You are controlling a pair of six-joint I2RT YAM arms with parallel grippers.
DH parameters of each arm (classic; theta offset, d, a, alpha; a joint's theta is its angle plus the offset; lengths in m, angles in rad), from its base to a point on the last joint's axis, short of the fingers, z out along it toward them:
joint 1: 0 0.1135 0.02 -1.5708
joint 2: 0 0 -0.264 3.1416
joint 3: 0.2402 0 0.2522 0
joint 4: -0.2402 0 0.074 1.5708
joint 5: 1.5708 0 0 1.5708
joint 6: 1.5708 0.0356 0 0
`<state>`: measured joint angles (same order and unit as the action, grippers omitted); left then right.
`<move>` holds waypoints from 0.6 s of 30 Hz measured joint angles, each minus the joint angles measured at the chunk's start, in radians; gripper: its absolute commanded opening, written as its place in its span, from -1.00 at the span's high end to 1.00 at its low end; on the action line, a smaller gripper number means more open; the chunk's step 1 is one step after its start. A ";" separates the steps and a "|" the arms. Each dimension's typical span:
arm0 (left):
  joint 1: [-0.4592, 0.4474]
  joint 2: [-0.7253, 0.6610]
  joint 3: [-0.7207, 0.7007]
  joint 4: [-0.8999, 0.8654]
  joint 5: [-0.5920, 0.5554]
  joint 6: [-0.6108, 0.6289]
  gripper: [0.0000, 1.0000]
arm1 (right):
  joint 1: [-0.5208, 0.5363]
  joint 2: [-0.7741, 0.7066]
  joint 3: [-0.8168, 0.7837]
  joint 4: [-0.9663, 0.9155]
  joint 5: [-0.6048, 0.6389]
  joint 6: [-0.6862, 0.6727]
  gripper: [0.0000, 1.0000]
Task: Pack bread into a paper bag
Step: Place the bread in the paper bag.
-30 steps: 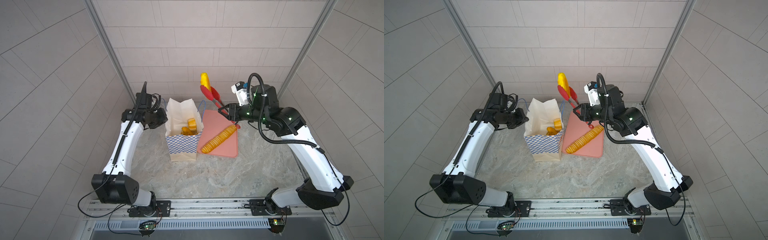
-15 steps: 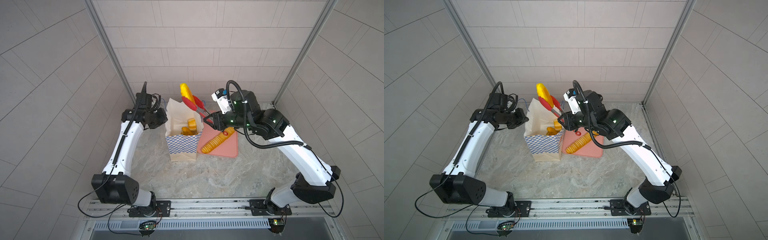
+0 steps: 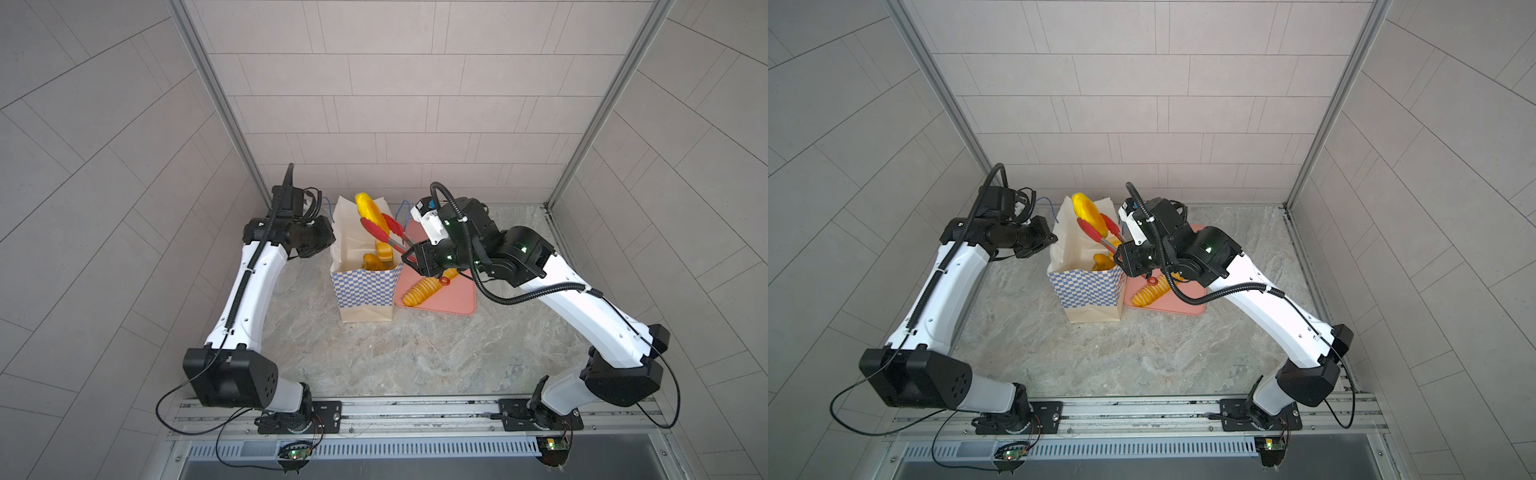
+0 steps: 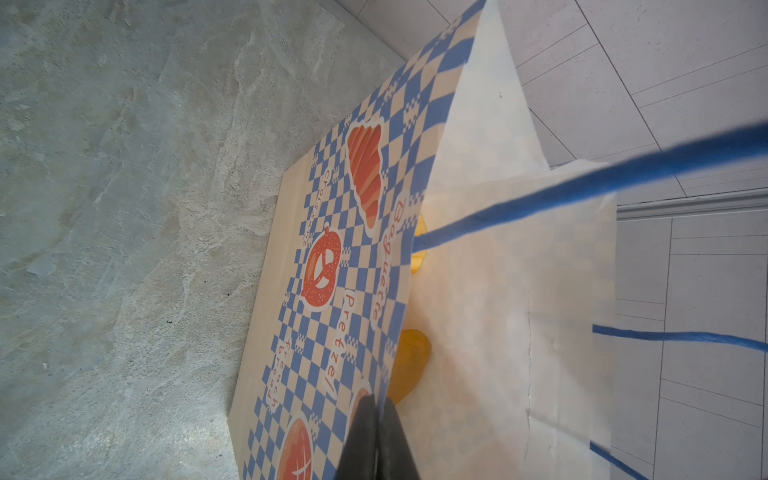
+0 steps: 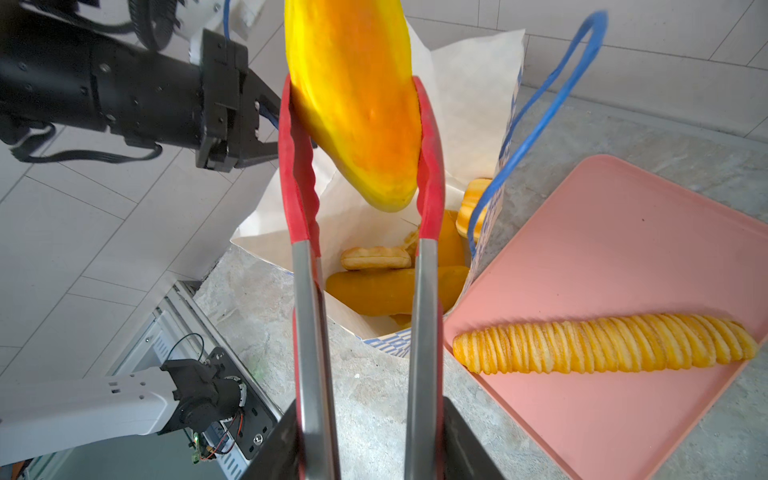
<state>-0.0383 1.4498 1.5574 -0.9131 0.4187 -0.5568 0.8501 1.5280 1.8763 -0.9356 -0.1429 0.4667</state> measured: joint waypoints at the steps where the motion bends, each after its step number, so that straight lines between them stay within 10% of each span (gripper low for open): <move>1: 0.000 0.000 -0.001 0.000 0.000 0.000 1.00 | 0.003 0.000 -0.007 -0.001 0.004 0.001 0.06; 18: 0.003 0.000 -0.005 0.002 0.001 0.000 1.00 | 0.016 0.018 -0.031 0.000 0.033 0.009 -0.15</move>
<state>-0.0349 1.4494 1.5520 -0.9112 0.4194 -0.5568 0.8661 1.5463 1.8454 -0.9360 -0.1097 0.4755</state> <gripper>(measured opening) 0.051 0.569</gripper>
